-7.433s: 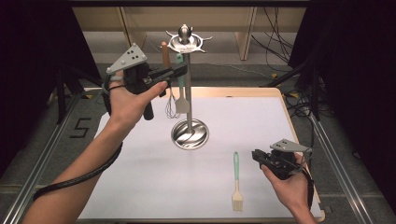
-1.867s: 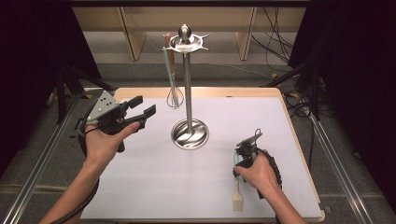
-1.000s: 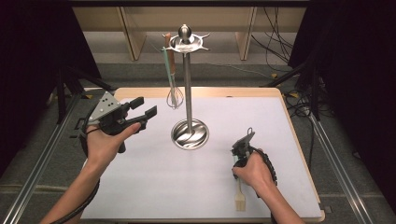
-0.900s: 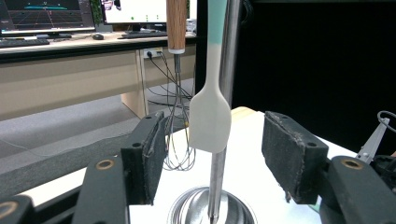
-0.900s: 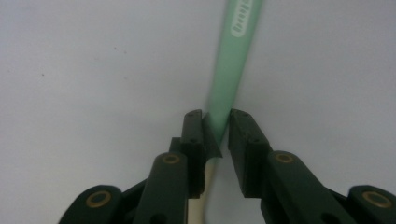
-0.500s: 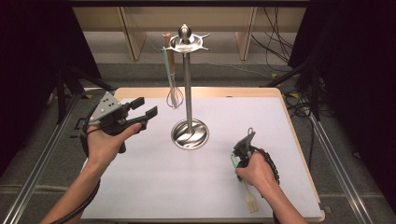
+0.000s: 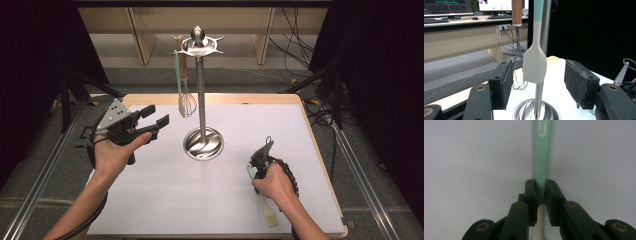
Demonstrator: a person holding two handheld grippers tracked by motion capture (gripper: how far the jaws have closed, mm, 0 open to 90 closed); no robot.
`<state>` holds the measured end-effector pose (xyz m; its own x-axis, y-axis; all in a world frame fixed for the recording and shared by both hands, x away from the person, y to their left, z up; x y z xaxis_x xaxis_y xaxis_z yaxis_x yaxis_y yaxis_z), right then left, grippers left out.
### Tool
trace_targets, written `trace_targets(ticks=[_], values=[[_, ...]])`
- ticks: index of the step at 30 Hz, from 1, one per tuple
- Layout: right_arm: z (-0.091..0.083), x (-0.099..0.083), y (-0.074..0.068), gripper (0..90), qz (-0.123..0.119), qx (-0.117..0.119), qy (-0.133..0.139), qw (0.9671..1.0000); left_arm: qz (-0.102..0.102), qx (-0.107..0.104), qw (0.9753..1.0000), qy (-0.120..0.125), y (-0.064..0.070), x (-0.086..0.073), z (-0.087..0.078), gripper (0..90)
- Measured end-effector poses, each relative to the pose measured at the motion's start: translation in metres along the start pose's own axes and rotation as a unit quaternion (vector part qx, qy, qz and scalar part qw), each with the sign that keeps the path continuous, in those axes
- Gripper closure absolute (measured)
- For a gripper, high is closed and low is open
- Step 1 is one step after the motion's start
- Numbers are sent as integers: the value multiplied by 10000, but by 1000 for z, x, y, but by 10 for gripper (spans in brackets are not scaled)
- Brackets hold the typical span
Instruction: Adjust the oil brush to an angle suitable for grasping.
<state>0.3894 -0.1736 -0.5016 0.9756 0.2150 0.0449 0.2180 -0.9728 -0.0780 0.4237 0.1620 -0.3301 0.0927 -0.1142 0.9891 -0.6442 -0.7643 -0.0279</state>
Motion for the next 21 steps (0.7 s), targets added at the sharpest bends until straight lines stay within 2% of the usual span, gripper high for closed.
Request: trace_targets(ticks=[4, 5, 7, 9, 11, 12, 13, 14, 15, 16, 17, 18, 19, 20, 21], values=[[0, -2, 1, 818, 107, 157, 197, 9996, 23, -14, 10000, -33, 0, -1, 1, 394], [-3, -3, 2, 818, 79, 217, 142, 9996, 30, -21, 10000, -35, 0, -2, 2, 394], [-6, -5, 5, 818, -55, 282, 278, 9992, 25, -26, 10000, -39, 0, -2, 2, 394], [-9, -5, 5, 818, -47, 355, 483, 9982, 31, -40, 10000, -49, 1, -3, 2, 394], [-12, -6, 4, 818, -39, 454, 790, 9958, 40, -47, 10000, -66, 2, -3, 3, 394], [-14, -6, 5, 819, -175, 485, 915, 9945, 21, -50, 10000, -63, 2, -3, 3, 394], [-14, -4, 9, 819, -539, 616, 1097, 9906, 31, -58, 10000, -66, 2, -4, 3, 395], [-14, -3, 11, 819, -710, 677, 1262, 9871, 53, -65, 9999, -69, 3, -4, 4, 394], [-20, -9, 4, 819, -104, 567, 1193, 9912, 18, -68, 9999, -78, 4, -4, 4, 395], [-21, -9, 5, 819, -157, 559, 1294, 9899, 16, -78, 9999, -89, 4, -5, 4, 395], [-23, -10, 3, 819, -109, 605, 1343, 9890, 15, -93, 9999, -93, 5, -5, 5, 396], [-26, -10, 3, 819, -138, 522, 1550, 9864, 22, -94, 9999, -99, 5, -5, 5, 397], [-26, -8, 6, 819, -401, 574, 1774, 9816, 7, -103, 9999, -114, 6, -6, 6, 398], [-29, -11, 2, 819, -110, 600, 1754, 9826, 8, -112, 9999, -122, 7, -6, 6, 398], [-31, -11, 2, 819, -185, 602, 1858, 9806, -6, -133, 9998, -122, 7, -7, 7, 398]])
Point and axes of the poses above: each handheld gripper's, and its own axes: z roughly forward along the jaws, x roughly out of its top, y roughly to its right, the point moved 5 cm from there along z, roughly forward along the jaws, and after that the axes turned 3 degrees about z, right-handed, at the moved point
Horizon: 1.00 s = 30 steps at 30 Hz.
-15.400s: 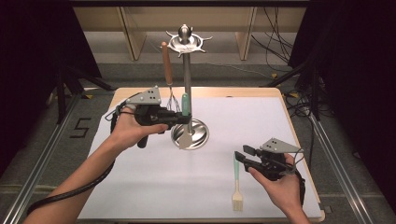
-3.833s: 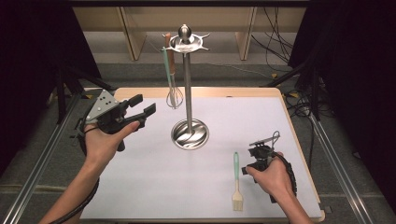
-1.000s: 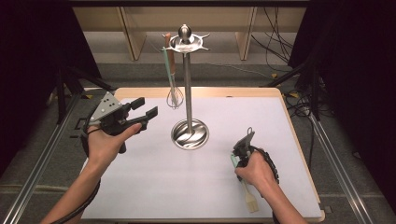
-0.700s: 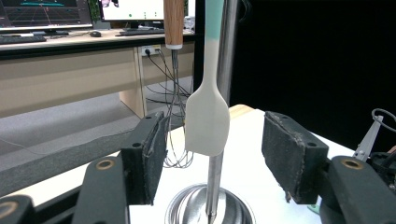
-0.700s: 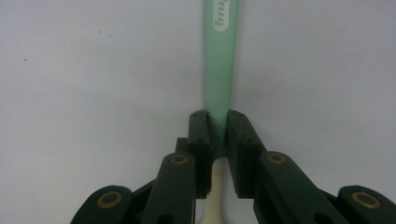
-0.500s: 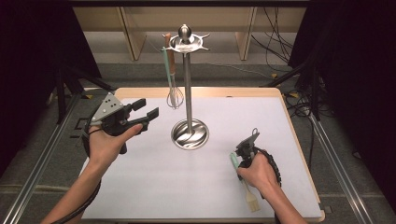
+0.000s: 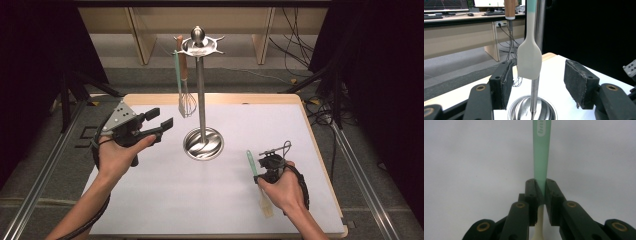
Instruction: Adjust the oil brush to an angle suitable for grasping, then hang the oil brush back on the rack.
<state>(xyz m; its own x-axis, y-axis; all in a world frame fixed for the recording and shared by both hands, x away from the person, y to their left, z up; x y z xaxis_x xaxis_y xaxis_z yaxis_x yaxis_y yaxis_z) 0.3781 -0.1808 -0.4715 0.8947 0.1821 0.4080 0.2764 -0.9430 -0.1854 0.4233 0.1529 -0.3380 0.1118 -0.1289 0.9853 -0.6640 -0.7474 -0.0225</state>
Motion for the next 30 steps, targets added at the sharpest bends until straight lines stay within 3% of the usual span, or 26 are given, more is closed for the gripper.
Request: trace_targets(ticks=[2, 3, 4, 5, 6, 8, 13, 15, 17, 18, 23, 26, 27, 28, 30], values=[[-3, 1, 1, 819, -290, 35, 279, 9992, -7, -13, 10000, -24, 1, -1, 1, 398], [-5, 1, -2, 819, -185, 103, 368, 9991, -27, -14, 10000, -27, 1, -1, 1, 399], [-7, 2, 1, 819, -451, 89, 519, 9976, -30, -15, 10000, -30, 1, -1, 1, 399], [-8, 2, -4, 819, -214, 147, 619, 9977, -31, -18, 10000, -31, 2, -1, 2, 399], [-10, 3, -2, 819, -377, 158, 738, 9964, -21, -21, 10000, -31, 2, -1, 2, 399], [-17, 1, -5, 819, -275, 222, 879, 9955, -3, -26, 10000, -29, 2, -1, 3, 399], [-28, 3, -1, 820, -502, 252, 1334, 9895, -8, -61, 10000, -45, 5, 0, 5, 400], [-32, 3, -1, 820, -488, 265, 1491, 9873, -2, -71, 10000, -53, 6, 0, 7, 400], [-33, 6, 1, 820, -614, 304, 1696, 9831, 2, -91, 10000, -30, 7, 1, 8, 401], [-35, 5, 2, 820, -554, 218, 1713, 9834, -35, -96, 9999, -25, 8, 1, 8, 401], [-41, 5, 0, 820, -563, 294, 1919, 9794, -9, -122, 9999, -7, 11, 1, 6, 403], [-45, 4, -2, 820, -449, 318, 1982, 9786, 6, -136, 9999, -7, 12, 1, 2, 403], [-47, 2, -5, 820, -305, 356, 1922, 9802, -12, -137, 9999, 0, 13, 1, 1, 403], [-47, 3, -4, 820, -493, 325, 2021, 9776, -33, -121, 9999, 18, 13, 1, 0, 403], [-49, 4, -7, 820, -508, 359, 2067, 9764, 15, -122, 9999, -25, 15, -1, 0, 404]])
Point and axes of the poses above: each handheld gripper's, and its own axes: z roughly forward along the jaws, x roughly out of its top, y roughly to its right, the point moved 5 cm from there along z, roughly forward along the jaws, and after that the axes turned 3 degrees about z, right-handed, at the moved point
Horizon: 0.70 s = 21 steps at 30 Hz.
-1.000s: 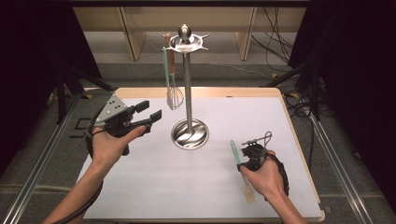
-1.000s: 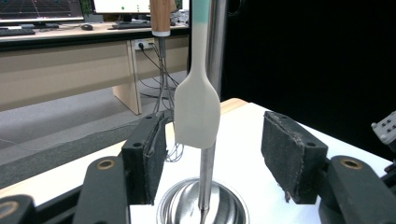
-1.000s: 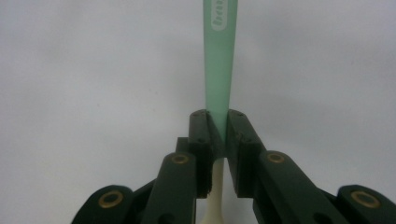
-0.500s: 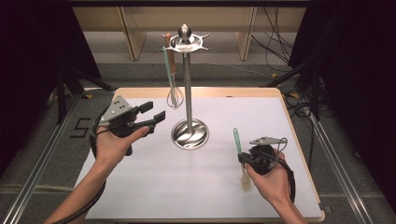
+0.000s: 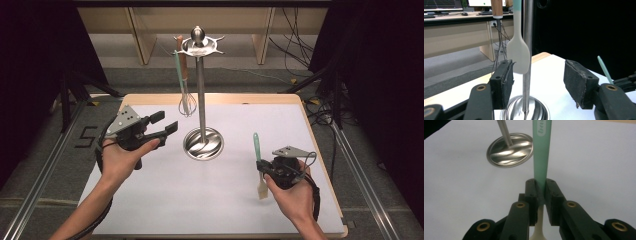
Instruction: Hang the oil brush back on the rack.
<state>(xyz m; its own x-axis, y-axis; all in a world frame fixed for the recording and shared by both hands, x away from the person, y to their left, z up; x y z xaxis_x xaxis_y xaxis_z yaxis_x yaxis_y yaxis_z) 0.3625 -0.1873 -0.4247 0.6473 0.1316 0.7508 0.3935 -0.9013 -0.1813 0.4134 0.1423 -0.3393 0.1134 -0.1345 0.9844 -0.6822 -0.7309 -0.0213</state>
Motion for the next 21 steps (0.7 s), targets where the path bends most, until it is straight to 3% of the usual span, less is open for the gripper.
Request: trace_targets(ticks=[9, 11, 12, 15, 17, 18, 20, 21], values=[[-4, 11, -11, 820, -126, 128, 259, 9995, -51, -259, 9996, -29, 15, 1, 9, 411], [-3, 15, -13, 820, -178, 182, 443, 9987, -53, -311, 9995, -25, 18, 1, 13, 416], [-7, 16, -16, 820, -58, 117, 340, 9993, -58, -341, 9994, -12, 20, 2, 14, 418], [-6, 22, -18, 820, -353, 168, 584, 9975, -94, -526, 9986, 43, 30, 5, 20, 423], [-8, 24, -25, 820, -279, 200, 653, 9973, -86, -617, 9980, 74, 35, 6, 23, 428], [-10, 25, -25, 820, -447, 165, 604, 9970, -97, -670, 9977, 82, 39, 7, 24, 431], [-9, 27, -32, 820, -363, 194, 707, 9966, -174, -819, 9964, 90, 46, 8, 27, 436], [-9, 29, -35, 820, -450, 201, 716, 9962, -176, -894, 9958, 83, 49, 8, 28, 437]])
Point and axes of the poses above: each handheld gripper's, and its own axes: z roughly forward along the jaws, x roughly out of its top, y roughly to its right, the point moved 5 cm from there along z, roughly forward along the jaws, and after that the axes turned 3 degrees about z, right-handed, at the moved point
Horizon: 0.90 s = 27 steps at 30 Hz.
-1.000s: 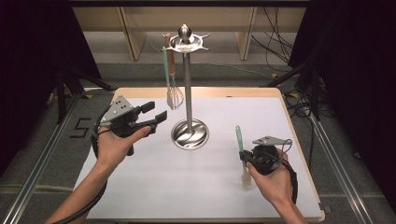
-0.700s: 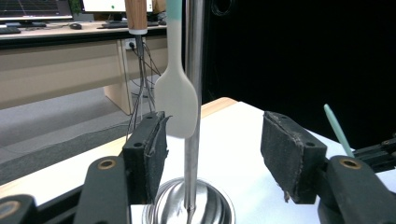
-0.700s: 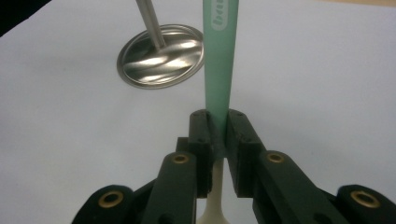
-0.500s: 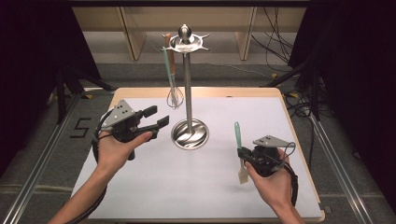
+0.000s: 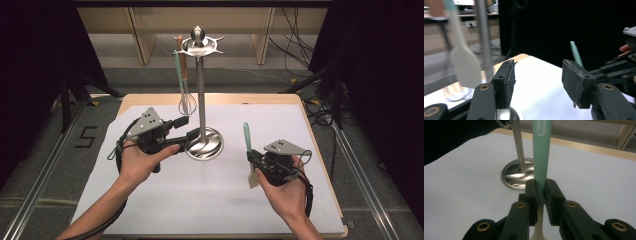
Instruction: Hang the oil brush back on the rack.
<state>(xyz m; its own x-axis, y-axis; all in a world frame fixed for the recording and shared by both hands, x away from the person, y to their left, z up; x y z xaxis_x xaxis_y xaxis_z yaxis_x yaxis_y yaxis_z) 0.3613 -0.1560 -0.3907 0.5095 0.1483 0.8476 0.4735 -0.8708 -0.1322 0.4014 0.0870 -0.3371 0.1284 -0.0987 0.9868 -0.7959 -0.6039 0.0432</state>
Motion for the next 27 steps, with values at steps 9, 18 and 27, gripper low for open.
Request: trace_targets(ticks=[9, 18, 27], values=[[2, 12, -22, 820, -51, 145, 193, 9997, -35, -299, 9995, -60, 19, 3, 17, 455], [5, 18, -31, 820, -144, 197, 334, 9991, -121, -534, 9984, -144, 32, 5, 36, 483], [3, 23, -34, 819, -328, 227, 463, 9981, -101, -600, 9980, -179, 39, 7, 45, 516]])
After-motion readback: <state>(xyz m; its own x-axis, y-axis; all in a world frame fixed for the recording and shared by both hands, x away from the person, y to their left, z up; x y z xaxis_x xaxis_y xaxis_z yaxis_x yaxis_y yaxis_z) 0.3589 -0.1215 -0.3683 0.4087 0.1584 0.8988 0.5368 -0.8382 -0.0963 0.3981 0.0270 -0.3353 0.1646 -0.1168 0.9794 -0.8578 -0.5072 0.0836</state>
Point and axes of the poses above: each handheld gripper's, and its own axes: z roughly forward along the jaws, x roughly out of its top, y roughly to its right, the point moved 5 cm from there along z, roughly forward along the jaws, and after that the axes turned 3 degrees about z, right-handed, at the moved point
